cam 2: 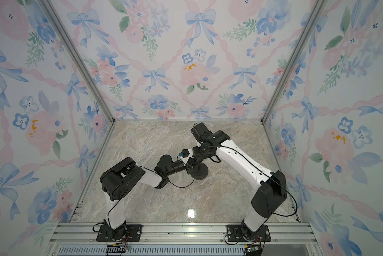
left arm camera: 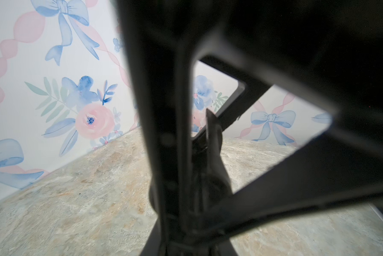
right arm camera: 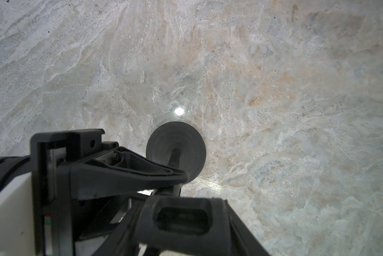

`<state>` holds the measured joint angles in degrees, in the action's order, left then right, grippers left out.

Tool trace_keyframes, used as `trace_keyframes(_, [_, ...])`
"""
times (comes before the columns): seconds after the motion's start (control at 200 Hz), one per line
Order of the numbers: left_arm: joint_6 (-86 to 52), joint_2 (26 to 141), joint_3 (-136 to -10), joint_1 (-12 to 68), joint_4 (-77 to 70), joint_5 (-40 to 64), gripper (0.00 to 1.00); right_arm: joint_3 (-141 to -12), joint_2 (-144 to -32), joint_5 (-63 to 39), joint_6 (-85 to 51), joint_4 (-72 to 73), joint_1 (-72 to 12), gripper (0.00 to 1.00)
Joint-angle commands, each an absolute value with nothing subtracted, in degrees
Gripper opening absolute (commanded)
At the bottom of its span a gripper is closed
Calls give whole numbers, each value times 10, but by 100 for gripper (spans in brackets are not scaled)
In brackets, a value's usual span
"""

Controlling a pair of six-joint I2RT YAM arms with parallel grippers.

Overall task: Assemble a microphone stand
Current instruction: Screw the microphone stand pole into the microphone stand base.

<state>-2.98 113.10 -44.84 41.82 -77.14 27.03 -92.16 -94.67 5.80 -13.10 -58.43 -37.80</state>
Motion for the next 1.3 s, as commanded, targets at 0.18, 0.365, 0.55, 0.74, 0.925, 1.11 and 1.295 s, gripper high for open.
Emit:
trace_keyframes(0.18, [-25, 1144, -449, 414, -772, 271, 0, -960, -865, -89, 177, -603, -349, 67])
trace_keyframes(0.365, [-25, 1146, -452, 414, -772, 277, 0, -844, -788, -91, 584, -502, -343, 85])
trace_keyframes(0.55, [-25, 1148, -455, 414, -772, 293, 1, -906, -865, -103, 779, -600, -325, 89])
trace_keyframes(0.74, [-24, 1149, -457, 415, -772, 299, 1, -998, -967, -101, 786, -685, -317, 85])
trace_keyframes(0.925, [-24, 1150, -458, 415, -771, 300, 1, -1054, -1013, -112, 741, -743, -316, 50])
trace_keyframes(1.11, [-24, 1149, -458, 415, -771, 298, 3, -1040, -1020, -77, 705, -736, -315, 49])
trace_keyframes(1.295, [-25, 1149, -457, 415, -771, 295, 11, -1032, -1019, -78, 644, -714, -310, 44])
